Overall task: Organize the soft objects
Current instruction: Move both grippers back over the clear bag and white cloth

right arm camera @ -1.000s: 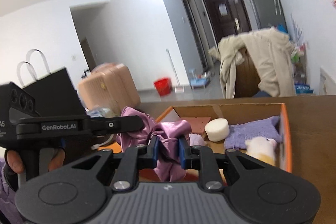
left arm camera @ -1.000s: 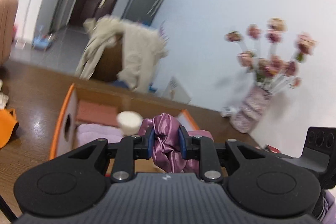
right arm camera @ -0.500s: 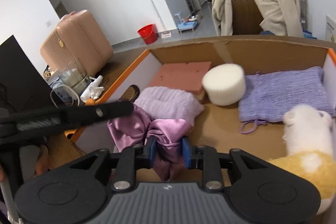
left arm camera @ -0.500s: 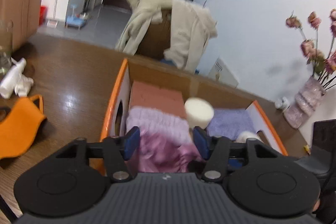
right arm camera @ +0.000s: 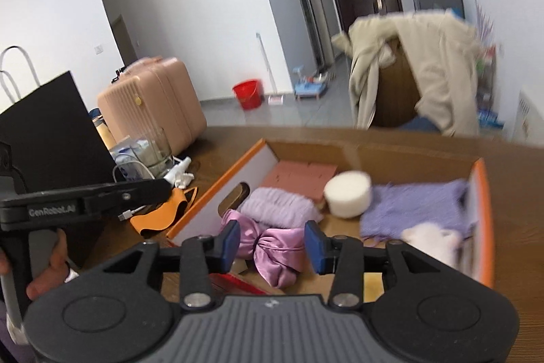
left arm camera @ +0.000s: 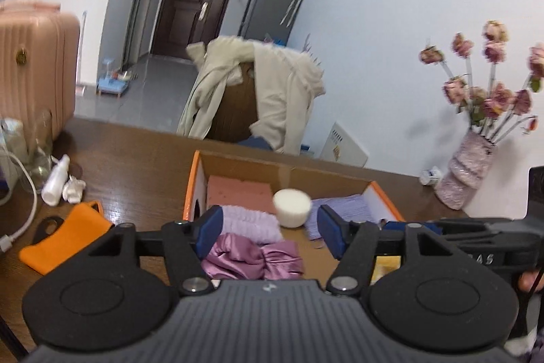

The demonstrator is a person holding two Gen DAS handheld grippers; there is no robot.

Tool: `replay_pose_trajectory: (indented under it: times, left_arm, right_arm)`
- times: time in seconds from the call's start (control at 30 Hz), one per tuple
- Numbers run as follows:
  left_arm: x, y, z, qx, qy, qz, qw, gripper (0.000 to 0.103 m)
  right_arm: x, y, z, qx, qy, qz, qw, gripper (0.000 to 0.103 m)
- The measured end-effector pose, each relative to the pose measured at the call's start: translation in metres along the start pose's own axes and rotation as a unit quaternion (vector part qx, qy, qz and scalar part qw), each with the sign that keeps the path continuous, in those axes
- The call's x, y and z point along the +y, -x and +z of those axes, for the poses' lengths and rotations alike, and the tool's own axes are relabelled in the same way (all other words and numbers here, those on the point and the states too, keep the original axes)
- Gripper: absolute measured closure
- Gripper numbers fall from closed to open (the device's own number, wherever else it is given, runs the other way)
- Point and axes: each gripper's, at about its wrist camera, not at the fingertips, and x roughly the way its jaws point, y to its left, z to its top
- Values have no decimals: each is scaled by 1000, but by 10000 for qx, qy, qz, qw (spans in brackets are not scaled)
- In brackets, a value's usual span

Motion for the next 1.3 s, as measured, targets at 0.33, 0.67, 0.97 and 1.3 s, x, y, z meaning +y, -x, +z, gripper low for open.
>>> replay_pose_trajectory:
  times: [0.33,0.67,0.97,1.3]
  left_arm:
    - [-45,89,-10,-501,-736,-71,9960,29]
    - [-37,158,-74,-769,-556,-304,9950,24]
    - [11,184,-156,-468,421,-35,9980,22]
    - [48,146,-144,-231,324,464,9981,22]
  right_arm:
    - [14,111,-20,-636,260,-328,9971,49]
    - [53,163,-103,-1011,561,-304,9928,47]
    - [84,164,-187,-896,202,-330,9952,37]
    - [118,93,-172,-357,632,-289,9969,37]
